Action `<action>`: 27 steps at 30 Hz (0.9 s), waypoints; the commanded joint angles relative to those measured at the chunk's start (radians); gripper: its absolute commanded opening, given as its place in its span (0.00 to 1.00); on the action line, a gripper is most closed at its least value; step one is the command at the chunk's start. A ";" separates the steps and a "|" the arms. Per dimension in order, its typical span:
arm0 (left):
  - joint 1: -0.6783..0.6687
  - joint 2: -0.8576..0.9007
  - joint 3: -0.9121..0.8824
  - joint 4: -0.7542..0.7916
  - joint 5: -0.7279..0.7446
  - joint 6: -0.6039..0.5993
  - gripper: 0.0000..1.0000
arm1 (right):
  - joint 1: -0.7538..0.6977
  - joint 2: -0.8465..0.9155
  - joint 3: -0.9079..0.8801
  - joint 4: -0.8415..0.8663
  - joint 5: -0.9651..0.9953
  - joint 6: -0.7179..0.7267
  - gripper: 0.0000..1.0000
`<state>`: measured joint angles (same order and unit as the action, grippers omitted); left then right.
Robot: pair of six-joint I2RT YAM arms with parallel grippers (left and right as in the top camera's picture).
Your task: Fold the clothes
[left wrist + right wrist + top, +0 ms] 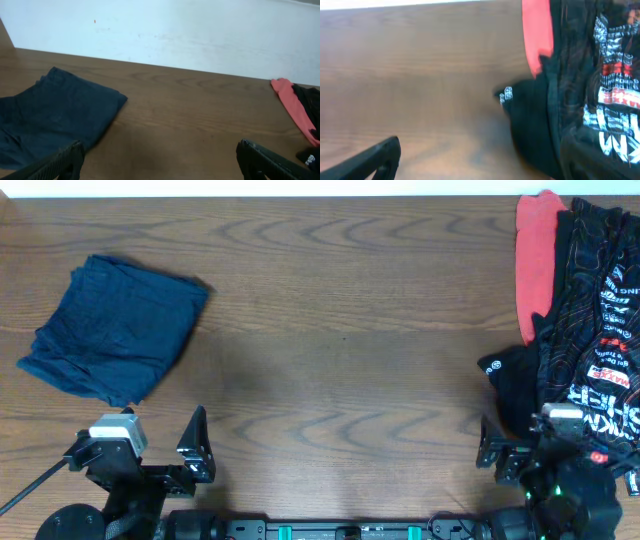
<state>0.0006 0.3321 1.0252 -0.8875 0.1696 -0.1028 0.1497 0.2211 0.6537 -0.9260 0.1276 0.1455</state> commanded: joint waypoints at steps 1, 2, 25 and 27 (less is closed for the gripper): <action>0.003 -0.002 -0.006 0.001 -0.005 0.017 0.98 | -0.001 -0.097 -0.110 0.110 -0.031 -0.086 0.99; 0.003 -0.002 -0.006 0.001 -0.005 0.017 0.98 | -0.001 -0.127 -0.150 0.164 -0.032 -0.089 0.99; 0.003 -0.002 -0.006 0.001 -0.005 0.017 0.98 | -0.005 -0.212 -0.648 0.863 -0.030 -0.143 0.99; 0.003 -0.002 -0.006 0.001 -0.005 0.017 0.98 | -0.005 -0.211 -0.648 0.862 -0.031 -0.143 0.99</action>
<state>0.0006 0.3321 1.0210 -0.8890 0.1692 -0.1028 0.1490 0.0128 0.0063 -0.0593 0.1013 0.0177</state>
